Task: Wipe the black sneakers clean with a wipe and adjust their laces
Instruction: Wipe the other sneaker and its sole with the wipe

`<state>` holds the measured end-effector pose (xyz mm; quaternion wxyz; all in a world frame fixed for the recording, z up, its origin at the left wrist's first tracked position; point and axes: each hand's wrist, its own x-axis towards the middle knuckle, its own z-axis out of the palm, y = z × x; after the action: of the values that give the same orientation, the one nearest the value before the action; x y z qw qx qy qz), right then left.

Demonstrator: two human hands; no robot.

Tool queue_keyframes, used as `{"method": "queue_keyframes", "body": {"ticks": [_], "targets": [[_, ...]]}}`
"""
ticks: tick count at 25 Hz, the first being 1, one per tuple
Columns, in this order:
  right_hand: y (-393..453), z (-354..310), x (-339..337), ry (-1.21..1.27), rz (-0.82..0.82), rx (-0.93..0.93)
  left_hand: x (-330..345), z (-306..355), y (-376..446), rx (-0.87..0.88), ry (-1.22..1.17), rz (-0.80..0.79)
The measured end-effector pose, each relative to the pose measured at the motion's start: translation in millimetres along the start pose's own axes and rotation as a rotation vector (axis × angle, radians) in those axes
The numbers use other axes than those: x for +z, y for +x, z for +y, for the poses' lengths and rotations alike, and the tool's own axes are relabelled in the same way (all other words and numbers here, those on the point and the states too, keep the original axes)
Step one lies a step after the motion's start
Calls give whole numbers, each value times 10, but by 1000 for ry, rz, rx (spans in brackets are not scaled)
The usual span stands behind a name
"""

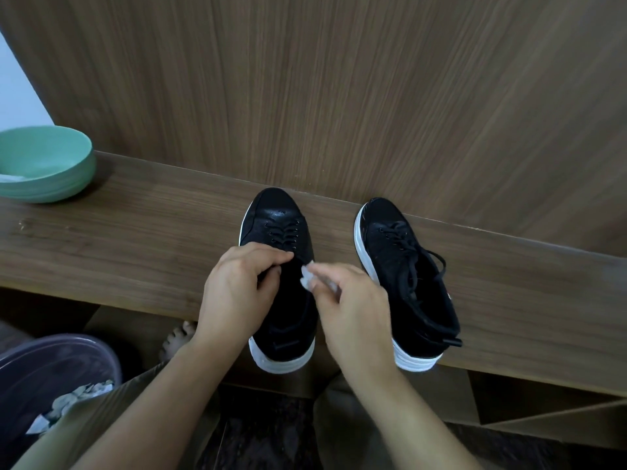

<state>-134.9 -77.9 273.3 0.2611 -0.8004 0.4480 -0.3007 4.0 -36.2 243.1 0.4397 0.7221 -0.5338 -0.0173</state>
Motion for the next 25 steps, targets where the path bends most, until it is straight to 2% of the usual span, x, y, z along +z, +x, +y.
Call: {"method": "queue_keyframes", "body": {"ticks": [2,5,11,19,22,25], "targets": [[179,62,106,61,40,58,-2,0,5,-15,-1,-5],[283,110,143,167,-17,207,-14,17,-6,-29,-6,-2],[-117,-72,-256,63,-200,196,-42,61,-7,-56,-25,-10],[207,-60,63,-179,-11,89,-220,102,-20,-393,-135,-72],[268,-7,77,-251,21,14,-237,139,-27,-424,-160,-37],[305,146,4,-247,41,33,-308,107,-18,-458,-210,28]]}}
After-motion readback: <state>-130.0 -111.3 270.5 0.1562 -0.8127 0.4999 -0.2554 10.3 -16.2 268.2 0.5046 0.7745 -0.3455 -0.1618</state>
